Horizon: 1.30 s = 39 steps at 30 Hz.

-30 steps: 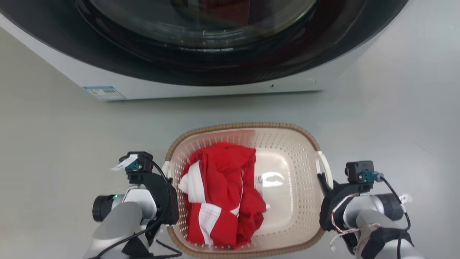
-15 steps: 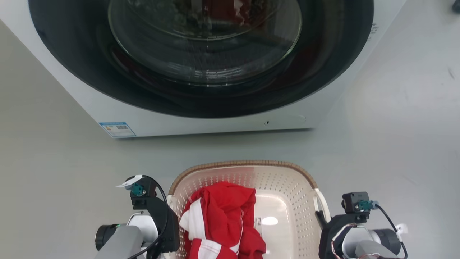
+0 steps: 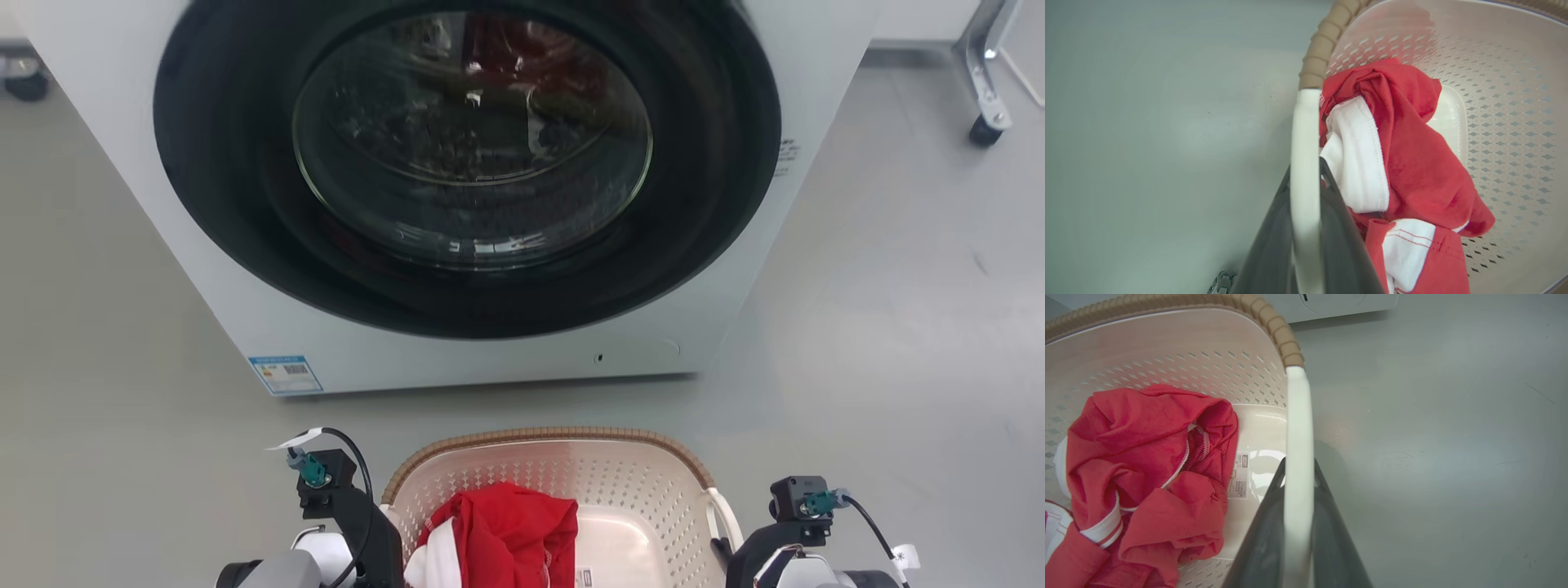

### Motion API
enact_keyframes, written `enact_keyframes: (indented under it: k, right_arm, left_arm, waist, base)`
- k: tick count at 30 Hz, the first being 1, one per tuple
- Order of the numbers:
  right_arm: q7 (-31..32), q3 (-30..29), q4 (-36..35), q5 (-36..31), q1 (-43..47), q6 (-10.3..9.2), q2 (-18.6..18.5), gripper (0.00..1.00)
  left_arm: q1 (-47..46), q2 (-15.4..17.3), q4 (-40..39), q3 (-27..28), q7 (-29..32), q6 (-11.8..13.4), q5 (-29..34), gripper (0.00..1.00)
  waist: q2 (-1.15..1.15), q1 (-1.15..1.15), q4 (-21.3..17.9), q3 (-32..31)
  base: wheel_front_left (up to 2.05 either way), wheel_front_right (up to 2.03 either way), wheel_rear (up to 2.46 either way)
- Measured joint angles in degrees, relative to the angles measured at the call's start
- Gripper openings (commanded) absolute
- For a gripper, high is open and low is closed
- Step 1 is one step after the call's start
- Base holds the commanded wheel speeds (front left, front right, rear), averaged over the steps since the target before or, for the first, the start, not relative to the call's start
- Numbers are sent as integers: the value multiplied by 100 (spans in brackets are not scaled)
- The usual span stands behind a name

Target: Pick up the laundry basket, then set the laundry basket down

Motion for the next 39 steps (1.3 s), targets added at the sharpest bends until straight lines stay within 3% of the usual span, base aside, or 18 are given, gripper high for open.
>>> enact_keyframes:
  k: [16, 39]
  right_arm:
    - [548, 224, 45, 309, 97, -1, -10, 0]
    - [843, 349, 142, 616, 200, -1, -4, 0]
  left_arm:
    - [174, 19, 55, -51, 453, 5, -300, 0]
    - [341, 14, 96, -94, 616, 5, -409, 0]
  waist:
    - [0, 1, -1, -661]
    - [1, 1, -19, -794]
  base:
    - [0, 0, 0]
    - [0, 0, 0]
